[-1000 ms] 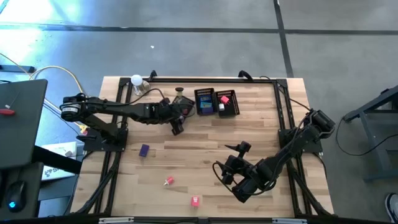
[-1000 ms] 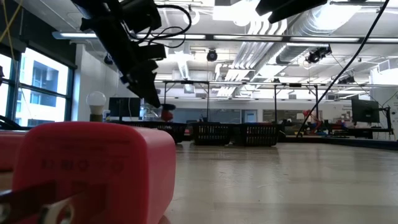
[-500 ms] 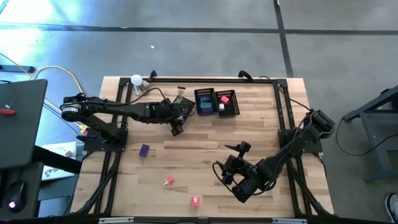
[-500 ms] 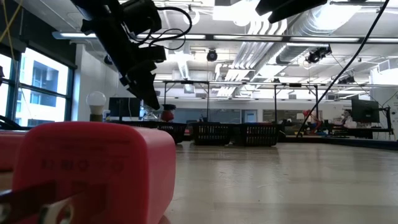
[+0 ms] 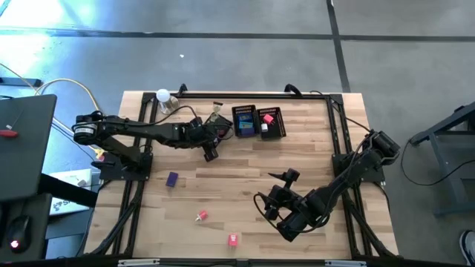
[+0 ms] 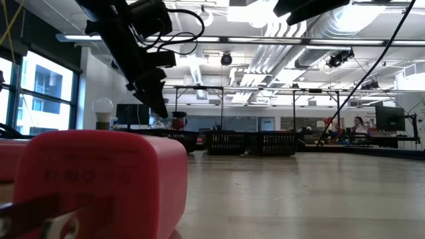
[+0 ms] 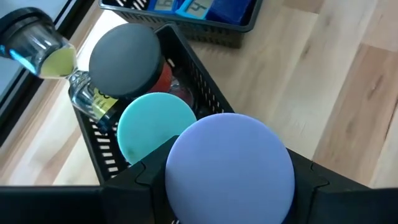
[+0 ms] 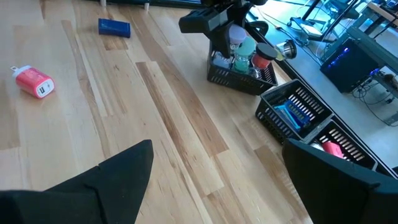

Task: Pick & Place Office items
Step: Put the purple hourglass into the left black bin, then put the left pink charger adapter into the right black bin

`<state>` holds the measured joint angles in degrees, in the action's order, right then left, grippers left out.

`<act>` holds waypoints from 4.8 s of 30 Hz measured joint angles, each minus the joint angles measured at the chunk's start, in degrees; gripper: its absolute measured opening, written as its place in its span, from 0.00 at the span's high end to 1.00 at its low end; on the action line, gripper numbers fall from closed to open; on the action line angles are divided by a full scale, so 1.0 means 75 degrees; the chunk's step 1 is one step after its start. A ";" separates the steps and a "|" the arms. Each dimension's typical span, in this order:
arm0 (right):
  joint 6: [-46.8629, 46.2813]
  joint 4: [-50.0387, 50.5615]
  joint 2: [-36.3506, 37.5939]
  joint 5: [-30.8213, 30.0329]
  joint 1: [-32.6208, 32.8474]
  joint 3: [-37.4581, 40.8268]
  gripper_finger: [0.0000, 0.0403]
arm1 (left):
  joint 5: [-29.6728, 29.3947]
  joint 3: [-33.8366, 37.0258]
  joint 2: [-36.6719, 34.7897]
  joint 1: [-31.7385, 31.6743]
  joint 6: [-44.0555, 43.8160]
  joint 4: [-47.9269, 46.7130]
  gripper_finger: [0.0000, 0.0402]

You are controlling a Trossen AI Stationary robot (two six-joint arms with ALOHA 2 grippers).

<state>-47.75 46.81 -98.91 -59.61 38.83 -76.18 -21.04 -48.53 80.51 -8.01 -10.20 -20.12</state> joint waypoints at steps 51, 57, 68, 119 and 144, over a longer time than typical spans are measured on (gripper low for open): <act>0.0000 -0.0042 -0.0003 -0.0001 0.0001 0.0003 0.14 | -0.1911 -0.0002 0.0066 0.0487 -0.5149 -0.0897 0.53; 0.0000 -0.0047 -0.0003 -0.0003 0.0000 0.0003 0.14 | -0.1825 -0.0003 0.0387 0.0343 -0.5108 -0.0849 0.53; 0.0158 -0.0064 -0.0003 -0.0058 0.0000 0.0003 0.14 | -0.1754 -0.0003 0.0446 0.0321 -0.4965 -0.0769 0.53; 0.0201 -0.0153 -0.0003 0.0227 0.0000 0.0017 0.14 | -0.0605 -0.0026 -0.2248 0.2234 -0.4769 -0.2036 0.28; 0.0227 -0.0287 -0.0003 0.0213 -0.0255 0.0012 0.14 | -0.0623 -0.0014 -0.1592 0.6607 -0.4694 -0.0658 0.28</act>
<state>-46.04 44.66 -98.94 -58.02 36.92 -76.09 -25.71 -48.64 68.57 41.54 -45.41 -25.05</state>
